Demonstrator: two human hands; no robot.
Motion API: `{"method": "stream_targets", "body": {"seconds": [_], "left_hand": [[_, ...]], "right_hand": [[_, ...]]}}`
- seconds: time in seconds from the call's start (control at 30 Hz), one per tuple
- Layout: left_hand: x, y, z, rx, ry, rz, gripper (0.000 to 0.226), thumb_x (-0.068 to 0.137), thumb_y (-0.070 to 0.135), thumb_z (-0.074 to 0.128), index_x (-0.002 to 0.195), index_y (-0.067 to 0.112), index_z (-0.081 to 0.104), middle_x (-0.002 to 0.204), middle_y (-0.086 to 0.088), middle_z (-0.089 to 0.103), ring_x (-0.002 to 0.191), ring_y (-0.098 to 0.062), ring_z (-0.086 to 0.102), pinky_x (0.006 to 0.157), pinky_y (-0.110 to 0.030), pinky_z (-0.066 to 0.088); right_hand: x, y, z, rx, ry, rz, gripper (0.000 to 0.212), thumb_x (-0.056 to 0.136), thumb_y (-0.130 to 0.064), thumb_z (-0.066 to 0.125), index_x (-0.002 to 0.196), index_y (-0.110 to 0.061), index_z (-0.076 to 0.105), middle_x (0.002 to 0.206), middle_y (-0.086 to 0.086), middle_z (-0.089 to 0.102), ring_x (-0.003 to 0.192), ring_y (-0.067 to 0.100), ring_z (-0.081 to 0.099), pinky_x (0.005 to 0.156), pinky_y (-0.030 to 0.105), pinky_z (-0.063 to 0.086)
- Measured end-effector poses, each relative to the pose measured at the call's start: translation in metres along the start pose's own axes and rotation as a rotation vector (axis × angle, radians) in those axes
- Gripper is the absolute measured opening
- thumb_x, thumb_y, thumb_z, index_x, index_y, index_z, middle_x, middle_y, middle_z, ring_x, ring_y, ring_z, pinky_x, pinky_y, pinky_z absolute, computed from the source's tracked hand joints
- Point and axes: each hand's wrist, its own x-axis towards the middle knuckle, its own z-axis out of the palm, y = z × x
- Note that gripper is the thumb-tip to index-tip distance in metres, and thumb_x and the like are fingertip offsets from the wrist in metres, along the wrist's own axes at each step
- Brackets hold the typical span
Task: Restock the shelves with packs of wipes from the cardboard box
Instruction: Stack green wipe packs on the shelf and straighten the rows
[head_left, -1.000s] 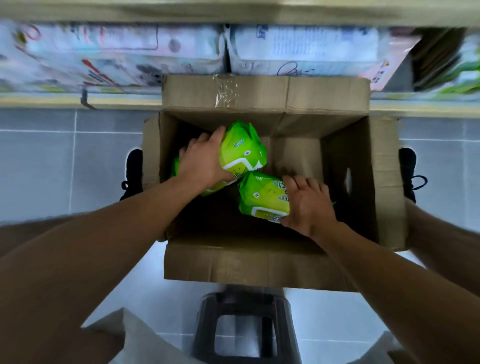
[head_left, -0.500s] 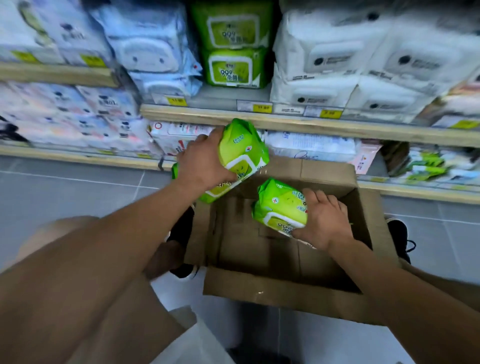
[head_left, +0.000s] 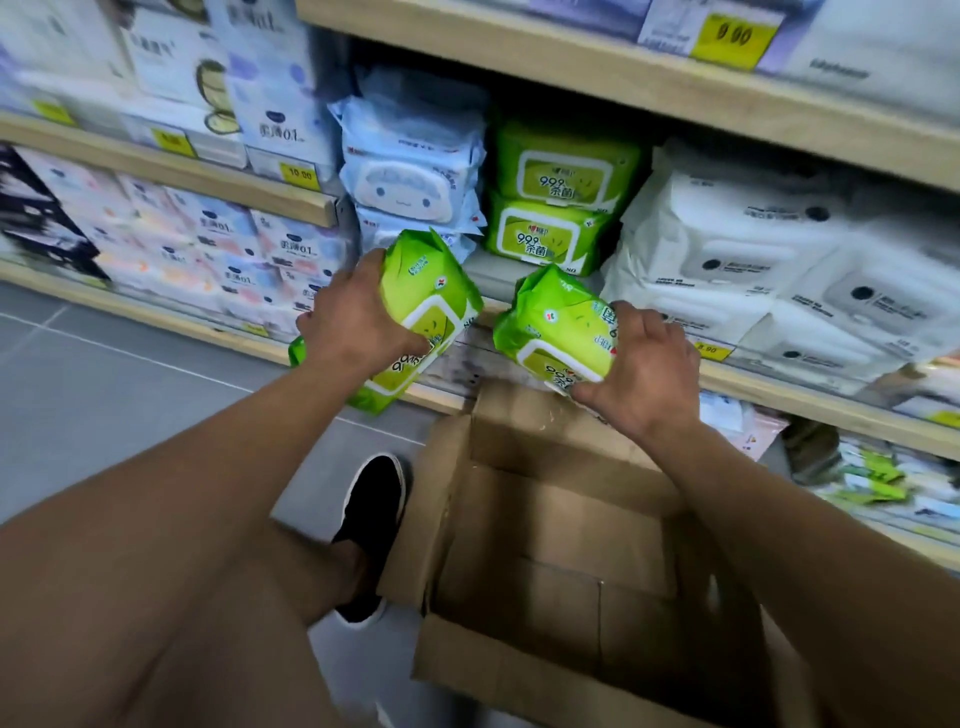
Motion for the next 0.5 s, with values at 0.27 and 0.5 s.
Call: {"method": "stream_targets", "body": {"seconds": [0.27,0.5], "left_hand": [[0.039,-0.011,-0.009,-0.056,0.085,-0.014,0.111,0.047,0.046,0.087,0.14,0.034,0.028,0.125,-0.012,0.051,0.117,-0.038,0.047,0.091,-0.056,0.039],[0.064,-0.009,0.0,-0.061,0.11,0.017,0.111,0.044,0.047,0.085,0.139,0.036,0.029,0.126,-0.011,0.051,0.116,-0.039,0.048,0.091,-0.058,0.039]], "right_hand": [[0.11,-0.053,-0.031,-0.158,0.136,-0.134,0.095,0.064,-0.043,0.081,0.141,-0.014,0.034,0.13,0.014,0.048,0.118,0.038,0.045,0.103,0.043,0.033],[0.168,-0.056,-0.011,-0.285,0.081,-0.201,0.095,0.065,-0.044,0.081,0.141,-0.014,0.032,0.136,0.015,0.045,0.124,0.037,0.042,0.107,0.046,0.03]]}}
